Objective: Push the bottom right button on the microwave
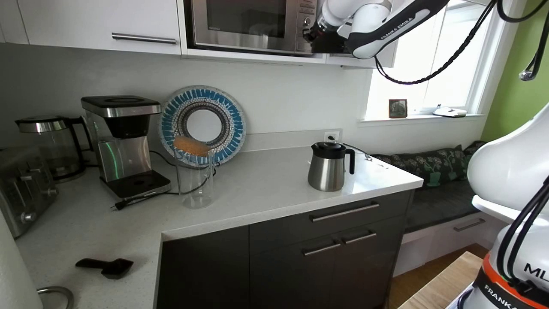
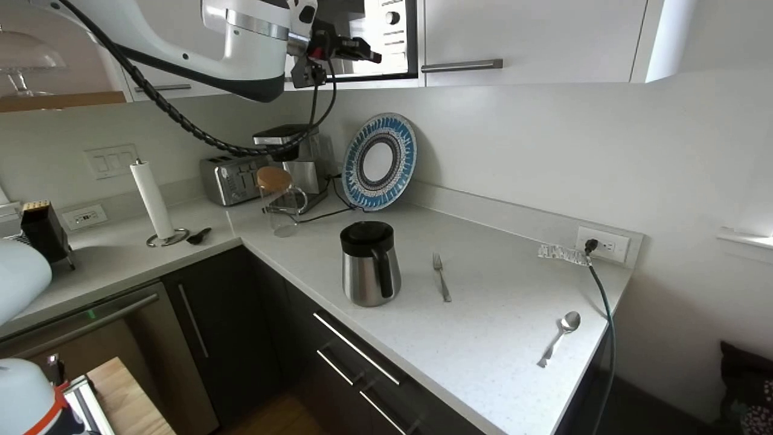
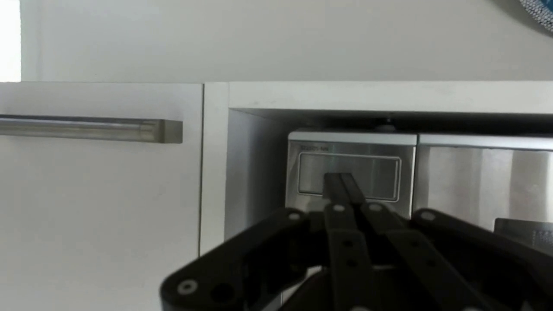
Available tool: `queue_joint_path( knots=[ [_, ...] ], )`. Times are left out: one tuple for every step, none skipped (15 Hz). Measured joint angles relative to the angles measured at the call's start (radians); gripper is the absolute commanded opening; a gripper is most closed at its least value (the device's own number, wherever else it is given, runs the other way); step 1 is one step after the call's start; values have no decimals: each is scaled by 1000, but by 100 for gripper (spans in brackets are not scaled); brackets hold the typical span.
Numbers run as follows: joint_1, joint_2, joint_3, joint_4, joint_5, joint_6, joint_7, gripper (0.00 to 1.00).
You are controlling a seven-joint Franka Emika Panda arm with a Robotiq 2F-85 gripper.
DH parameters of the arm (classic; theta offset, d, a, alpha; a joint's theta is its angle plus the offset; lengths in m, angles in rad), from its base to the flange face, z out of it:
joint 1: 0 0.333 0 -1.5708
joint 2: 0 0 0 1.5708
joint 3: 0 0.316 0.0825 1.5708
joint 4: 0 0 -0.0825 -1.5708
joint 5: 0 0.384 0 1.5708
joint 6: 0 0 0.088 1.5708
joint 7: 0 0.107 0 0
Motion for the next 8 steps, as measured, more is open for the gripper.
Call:
queue_joint_path(
  knots=[
    [0,11,4,10,-28,-6,19,0],
    [1,21,9,19,-56,-13,40,0],
    [3,32,13,29,-86,-20,62,0],
    [6,43,16,40,-114,-28,83,0],
    [9,53,19,49,-143,-35,103,0],
    [11,63,21,59,-169,-41,121,0],
    [14,73,23,69,-194,-48,138,0],
    [16,83,26,78,-218,-56,155,0]
  ],
)
